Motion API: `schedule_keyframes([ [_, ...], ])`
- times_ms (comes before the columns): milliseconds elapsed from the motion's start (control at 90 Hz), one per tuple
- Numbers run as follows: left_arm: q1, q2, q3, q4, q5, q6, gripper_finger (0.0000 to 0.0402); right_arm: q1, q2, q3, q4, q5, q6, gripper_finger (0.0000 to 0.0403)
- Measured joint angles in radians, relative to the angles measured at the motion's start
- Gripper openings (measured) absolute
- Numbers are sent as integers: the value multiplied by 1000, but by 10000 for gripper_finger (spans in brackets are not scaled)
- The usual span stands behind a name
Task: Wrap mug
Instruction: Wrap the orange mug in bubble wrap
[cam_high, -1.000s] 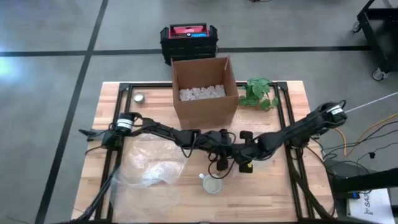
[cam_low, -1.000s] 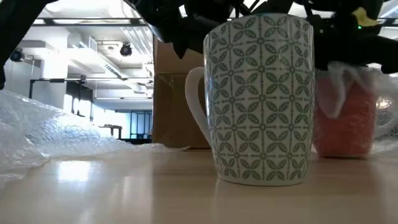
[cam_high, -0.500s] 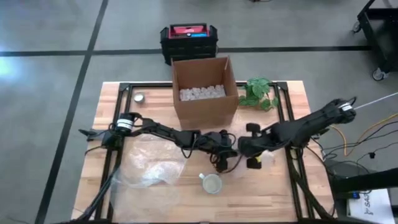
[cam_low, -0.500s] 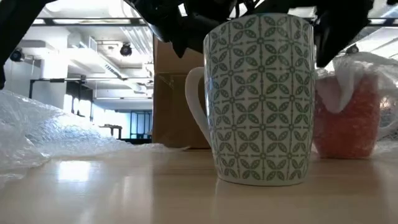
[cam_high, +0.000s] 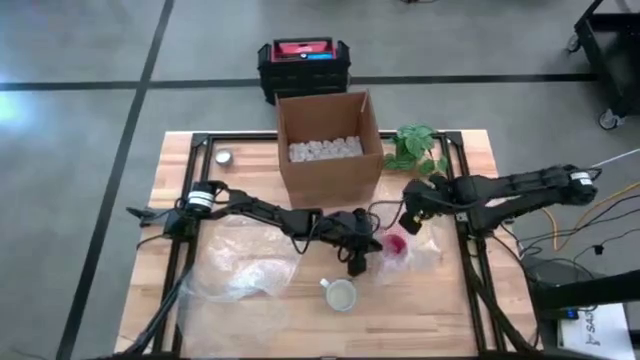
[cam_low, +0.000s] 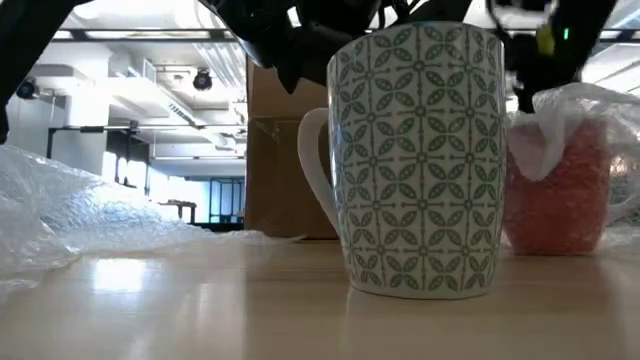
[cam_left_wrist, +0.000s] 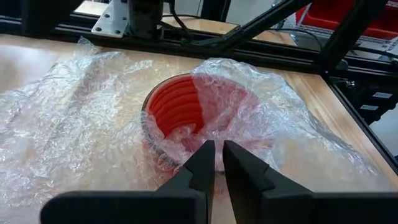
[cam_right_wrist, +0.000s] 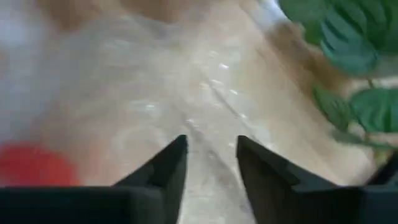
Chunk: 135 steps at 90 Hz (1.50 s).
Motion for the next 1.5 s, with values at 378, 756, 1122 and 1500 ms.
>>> schedule_keyframes([
  [378, 0, 0, 0, 0, 1, 0, 21, -305, 120, -253, 364, -119, -124, 237],
  [756, 0, 0, 0, 1, 7, 0, 21, -337, 207, -316, 485, -190, -176, 150],
  [1122, 0, 0, 0, 1, 9, 0, 21, -291, 28, -168, 212, -272, -231, 7],
  [1500, 0, 0, 0, 1, 9, -6, 21, -108, -160, -30, 161, -406, -177, 1],
])
